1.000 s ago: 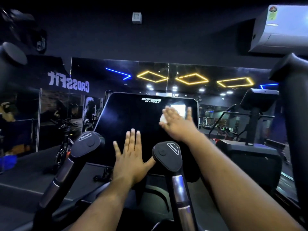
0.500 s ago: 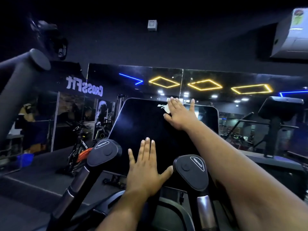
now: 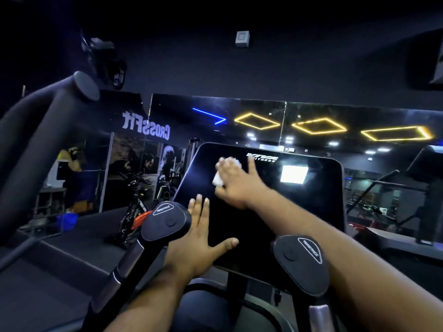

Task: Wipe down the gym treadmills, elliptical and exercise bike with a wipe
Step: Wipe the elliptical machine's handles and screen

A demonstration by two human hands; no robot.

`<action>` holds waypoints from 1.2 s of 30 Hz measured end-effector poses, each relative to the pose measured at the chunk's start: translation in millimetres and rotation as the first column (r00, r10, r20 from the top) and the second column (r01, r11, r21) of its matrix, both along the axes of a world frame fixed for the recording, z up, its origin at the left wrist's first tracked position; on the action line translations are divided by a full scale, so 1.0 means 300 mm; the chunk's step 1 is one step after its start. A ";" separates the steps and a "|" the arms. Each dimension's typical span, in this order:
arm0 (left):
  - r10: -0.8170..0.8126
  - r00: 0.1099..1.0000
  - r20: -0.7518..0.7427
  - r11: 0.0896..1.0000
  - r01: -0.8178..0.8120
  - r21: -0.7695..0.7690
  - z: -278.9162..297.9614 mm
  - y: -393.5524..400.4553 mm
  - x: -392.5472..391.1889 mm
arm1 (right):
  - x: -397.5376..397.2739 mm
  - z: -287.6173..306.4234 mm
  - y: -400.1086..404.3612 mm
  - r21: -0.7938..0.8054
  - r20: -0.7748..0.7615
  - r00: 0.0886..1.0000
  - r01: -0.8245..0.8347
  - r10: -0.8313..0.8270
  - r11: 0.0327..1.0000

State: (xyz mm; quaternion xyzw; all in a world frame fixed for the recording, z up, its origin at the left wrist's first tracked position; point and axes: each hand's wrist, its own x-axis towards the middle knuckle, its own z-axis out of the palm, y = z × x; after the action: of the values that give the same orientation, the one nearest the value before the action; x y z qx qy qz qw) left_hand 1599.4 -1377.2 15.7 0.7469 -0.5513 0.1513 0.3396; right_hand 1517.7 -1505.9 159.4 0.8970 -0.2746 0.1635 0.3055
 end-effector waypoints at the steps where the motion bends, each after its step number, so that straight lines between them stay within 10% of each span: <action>1: 0.000 1.000 -0.021 1.000 -0.001 -0.021 -0.008 -0.003 0.007 | 0.043 -0.030 0.031 -0.014 -0.085 0.995 -0.045 0.044 0.999; 11: -0.006 0.998 -0.059 0.998 0.002 -0.056 -0.037 -0.023 0.023 | 0.187 0.166 -0.089 -0.021 -0.017 1.000 0.017 -0.018 1.000; 17: 0.027 0.998 -0.057 0.999 -0.029 -0.038 -0.033 -0.031 0.029 | 0.173 0.050 0.012 -0.027 -0.281 0.947 -0.171 0.157 0.985; 24: 0.074 0.997 0.000 0.997 -0.074 0.031 -0.007 -0.011 0.003 | -0.058 0.050 -0.046 0.007 0.033 0.998 0.044 -0.044 0.999; 31: 0.116 0.992 0.051 0.990 -0.119 0.072 0.007 0.020 -0.020 | -0.235 -0.172 0.123 -0.039 -0.292 0.952 -0.105 0.090 0.994; 36: 0.135 0.988 0.072 0.987 -0.140 0.075 0.003 0.030 -0.038 | -0.439 -0.013 -0.049 0.053 0.127 0.972 0.191 -0.196 0.980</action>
State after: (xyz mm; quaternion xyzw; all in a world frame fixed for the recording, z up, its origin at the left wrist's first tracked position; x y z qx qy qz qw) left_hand 1588.1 -1368.2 16.5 0.7908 -0.5149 0.1770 0.2795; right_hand 1385.9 -1520.7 155.5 0.8591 -0.3835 0.1864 0.2832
